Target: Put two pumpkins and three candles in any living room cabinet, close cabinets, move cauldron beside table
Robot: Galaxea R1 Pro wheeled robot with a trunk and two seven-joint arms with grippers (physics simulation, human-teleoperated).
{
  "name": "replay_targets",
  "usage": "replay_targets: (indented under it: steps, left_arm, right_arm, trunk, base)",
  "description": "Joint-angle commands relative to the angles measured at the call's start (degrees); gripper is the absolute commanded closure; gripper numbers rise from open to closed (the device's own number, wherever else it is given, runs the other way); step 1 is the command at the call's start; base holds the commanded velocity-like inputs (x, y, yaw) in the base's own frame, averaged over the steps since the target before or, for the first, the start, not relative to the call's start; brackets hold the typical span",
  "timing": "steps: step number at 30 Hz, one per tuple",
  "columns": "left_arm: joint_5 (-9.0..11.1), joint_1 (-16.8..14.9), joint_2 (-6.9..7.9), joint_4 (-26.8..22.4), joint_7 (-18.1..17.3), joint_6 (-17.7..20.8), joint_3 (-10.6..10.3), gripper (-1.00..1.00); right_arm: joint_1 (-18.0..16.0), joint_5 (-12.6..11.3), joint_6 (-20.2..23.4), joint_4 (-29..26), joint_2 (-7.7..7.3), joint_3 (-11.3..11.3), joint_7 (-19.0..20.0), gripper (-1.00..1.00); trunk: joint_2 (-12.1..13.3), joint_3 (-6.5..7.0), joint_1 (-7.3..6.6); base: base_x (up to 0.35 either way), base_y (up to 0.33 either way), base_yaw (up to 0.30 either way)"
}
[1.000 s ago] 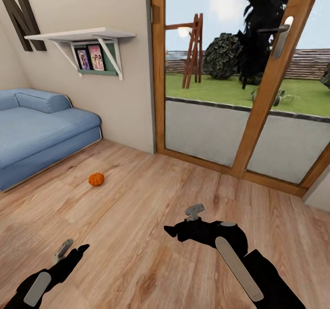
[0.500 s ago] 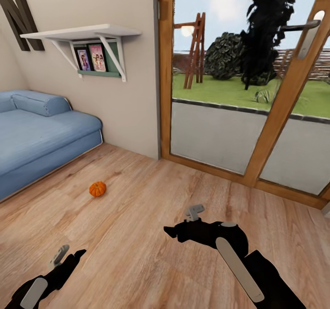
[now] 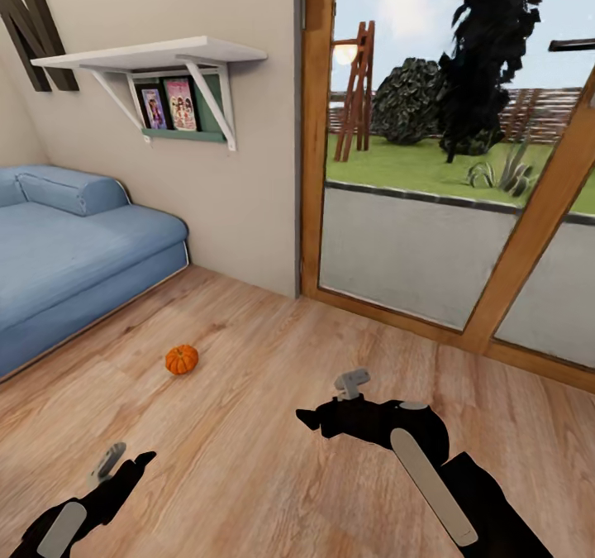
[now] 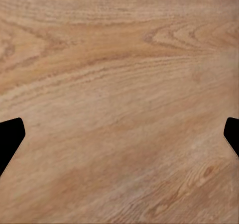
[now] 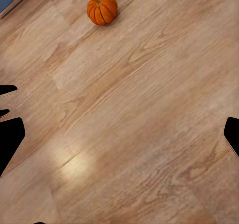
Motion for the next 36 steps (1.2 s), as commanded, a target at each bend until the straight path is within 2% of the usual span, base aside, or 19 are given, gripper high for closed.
replay_targets:
  steps: [1, 9, 18, 21, 25, 26, 30, 36]
  left_arm:
    - [-0.02, 0.00, 0.01, 0.00, -0.01, 0.00, -0.04, -1.00]
    - [-0.10, 0.00, 0.02, 0.00, -0.10, 0.00, -0.31, -1.00]
    - [-0.13, 0.00, -0.04, 0.00, -0.06, -0.01, -0.36, -1.00]
    - [-0.22, 0.00, -0.03, 0.00, -0.06, -0.01, -0.37, -1.00]
    - [0.06, 0.00, 0.08, 0.00, -0.17, 0.08, -0.22, -1.00]
    - [-0.01, 0.00, 0.12, 0.00, -0.67, 0.11, -0.17, -1.00]
    - [-0.22, 0.00, 0.12, 0.00, -1.36, 0.09, -0.35, -1.00]
    - [-0.23, 0.00, 0.11, 0.00, -1.82, 0.08, -0.60, -1.00]
  right_arm:
    - [-0.08, 0.01, -0.02, 0.00, 0.01, -0.01, -0.01, -1.00]
    - [-0.50, 0.01, 0.05, 0.00, 0.01, -1.11, -0.06, -1.00]
    - [-0.88, -0.02, 0.15, 0.00, -0.03, -1.96, 0.09, -1.00]
    - [-1.95, -0.02, 0.24, 0.00, -0.10, -4.14, 1.68, -1.00]
    - [-2.94, -0.11, 1.12, 0.00, -0.10, -8.72, 3.41, -1.00]
    - [-3.32, -0.15, 1.88, 0.00, -0.10, -10.85, 4.09, -1.00]
    - [-3.49, -0.16, 2.39, 0.00, -0.06, -11.96, 4.51, -1.00]
    - [-3.41, -0.07, 2.58, 0.00, 0.11, -12.36, 4.72, -1.00]
  trunk:
    - [0.00, 0.00, 0.00]
    - [0.00, 0.00, 0.00]
    - [0.00, 0.00, 0.00]
    - [0.00, 0.00, 0.00]
    - [0.00, 0.00, 0.00]
    - [0.00, 0.00, 0.00]
    - [0.00, 0.00, 0.00]
    - [0.00, 0.00, 0.00]
  base:
    - [0.294, 0.204, 0.000]
    - [0.287, 0.213, 0.027]
    - [0.281, 0.221, 0.218]
    - [0.281, 0.222, 0.218]
    - [0.280, 0.222, 0.214]
    - [0.283, 0.213, 0.248]
    - [0.296, 0.179, 0.261]
    - [0.327, 0.077, 0.276]
